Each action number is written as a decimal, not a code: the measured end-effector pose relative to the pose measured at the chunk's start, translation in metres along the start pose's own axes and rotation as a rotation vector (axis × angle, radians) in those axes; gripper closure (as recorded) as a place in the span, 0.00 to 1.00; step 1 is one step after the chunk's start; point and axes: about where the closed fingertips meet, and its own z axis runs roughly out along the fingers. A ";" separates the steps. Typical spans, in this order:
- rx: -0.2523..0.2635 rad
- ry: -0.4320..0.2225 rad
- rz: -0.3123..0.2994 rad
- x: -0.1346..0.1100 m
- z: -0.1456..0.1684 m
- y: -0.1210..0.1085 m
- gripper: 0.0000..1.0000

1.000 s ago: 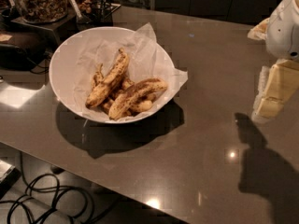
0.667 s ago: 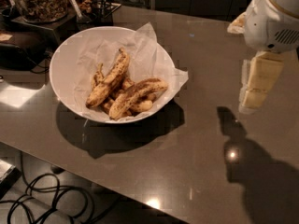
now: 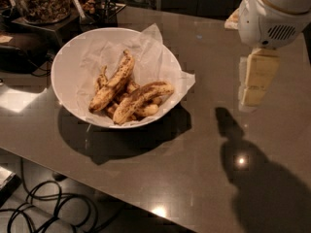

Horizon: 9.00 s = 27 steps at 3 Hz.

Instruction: Pick banana from white bowl

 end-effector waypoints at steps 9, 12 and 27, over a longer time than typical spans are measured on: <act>-0.093 -0.040 -0.187 -0.116 0.062 -0.014 0.15; -0.155 -0.053 -0.244 -0.142 0.091 -0.020 0.35; -0.171 -0.365 -0.067 -0.143 0.008 0.043 1.00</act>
Offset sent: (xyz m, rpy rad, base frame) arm 0.0446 0.0722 -0.0273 -0.0437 0.0470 0.1669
